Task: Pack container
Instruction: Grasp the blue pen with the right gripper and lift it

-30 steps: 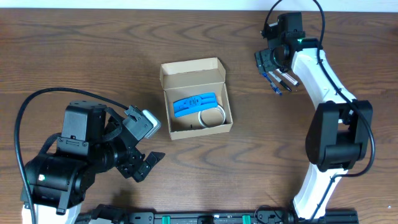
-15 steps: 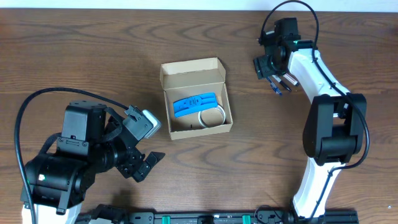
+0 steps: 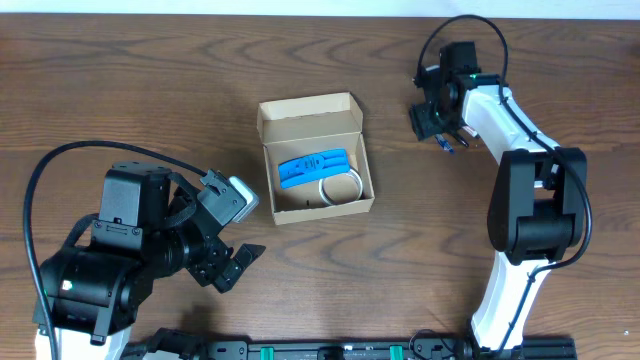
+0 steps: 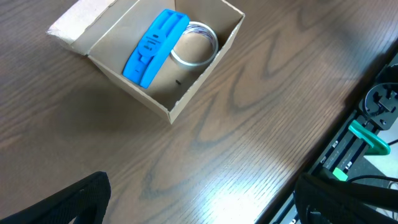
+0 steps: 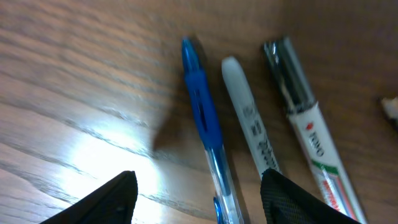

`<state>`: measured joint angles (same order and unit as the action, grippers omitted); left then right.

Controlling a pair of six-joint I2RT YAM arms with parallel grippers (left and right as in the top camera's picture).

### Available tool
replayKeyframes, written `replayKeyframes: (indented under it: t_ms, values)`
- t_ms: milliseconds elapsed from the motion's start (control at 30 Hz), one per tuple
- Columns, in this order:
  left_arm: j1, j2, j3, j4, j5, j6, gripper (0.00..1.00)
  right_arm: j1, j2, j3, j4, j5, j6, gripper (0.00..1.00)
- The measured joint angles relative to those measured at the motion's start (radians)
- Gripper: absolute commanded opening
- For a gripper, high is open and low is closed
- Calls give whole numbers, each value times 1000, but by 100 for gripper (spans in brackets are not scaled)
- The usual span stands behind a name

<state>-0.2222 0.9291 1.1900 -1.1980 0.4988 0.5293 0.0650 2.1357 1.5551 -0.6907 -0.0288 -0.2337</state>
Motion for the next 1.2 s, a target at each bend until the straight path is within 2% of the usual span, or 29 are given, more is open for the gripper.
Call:
replayKeyframes:
  t_ms: [400,733,900,1200]
  values:
    - [0,0,0,0,0,0,95,-5,1,-29,35,-17,-3,56]
    - [0,0,0,0,0,0,95,-5,1,-60,56,-29,-3,54]
    - [0,0,0,0,0,0,95,-5,10,-60,57,-31,-5,44]
    - [0,0,0,0,0,0,95,-5,13,-60,62,-53,5,13]
